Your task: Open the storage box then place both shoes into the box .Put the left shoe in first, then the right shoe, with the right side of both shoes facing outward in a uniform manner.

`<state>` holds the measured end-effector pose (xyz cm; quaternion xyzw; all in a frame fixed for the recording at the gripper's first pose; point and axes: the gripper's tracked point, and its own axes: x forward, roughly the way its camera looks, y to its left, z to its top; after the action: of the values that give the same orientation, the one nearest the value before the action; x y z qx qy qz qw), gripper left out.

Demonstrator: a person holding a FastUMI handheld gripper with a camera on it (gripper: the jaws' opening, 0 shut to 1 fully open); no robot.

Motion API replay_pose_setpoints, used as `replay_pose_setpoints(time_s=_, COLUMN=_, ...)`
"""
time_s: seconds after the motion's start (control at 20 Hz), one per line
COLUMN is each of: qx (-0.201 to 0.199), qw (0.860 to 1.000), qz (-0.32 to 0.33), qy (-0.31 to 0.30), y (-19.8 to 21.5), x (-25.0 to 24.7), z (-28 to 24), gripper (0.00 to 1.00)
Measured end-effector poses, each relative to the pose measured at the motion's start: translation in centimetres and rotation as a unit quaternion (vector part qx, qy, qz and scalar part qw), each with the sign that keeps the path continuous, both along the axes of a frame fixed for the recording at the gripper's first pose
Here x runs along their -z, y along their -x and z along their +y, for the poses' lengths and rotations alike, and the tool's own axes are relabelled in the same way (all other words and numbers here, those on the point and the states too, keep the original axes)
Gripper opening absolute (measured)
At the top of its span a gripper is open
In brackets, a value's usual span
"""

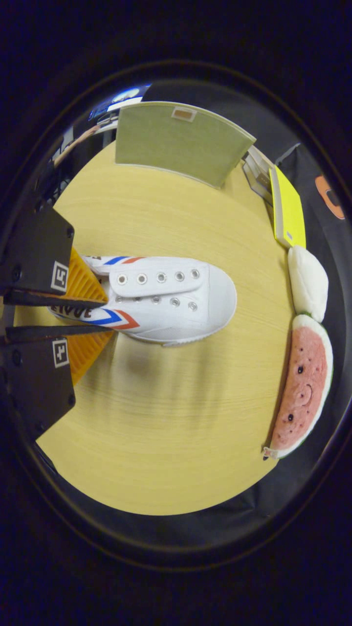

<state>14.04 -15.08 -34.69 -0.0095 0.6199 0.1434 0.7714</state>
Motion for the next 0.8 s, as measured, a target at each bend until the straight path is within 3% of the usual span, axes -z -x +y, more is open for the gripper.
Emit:
replay_pose_setpoints(time_s=0.1, qx=0.029, qw=0.999, qz=0.006, qy=-0.027, y=-0.2, x=-0.5, z=-0.2, gripper=0.06)
replay_pose_setpoints(time_s=0.35, qx=0.069, qw=0.994, qz=0.012, qy=-0.078, y=0.6, x=-3.9, z=0.2, gripper=0.06)
replay_pose_setpoints(time_s=0.55, qx=0.074, qw=0.993, qz=-0.06, qy=-0.073, y=0.7, x=-8.9, z=1.0, gripper=0.06)
replay_pose_setpoints(time_s=0.8, qx=0.104, qw=0.98, qz=-0.146, qy=-0.082, y=1.3, x=-15.0, z=3.1, gripper=0.06)
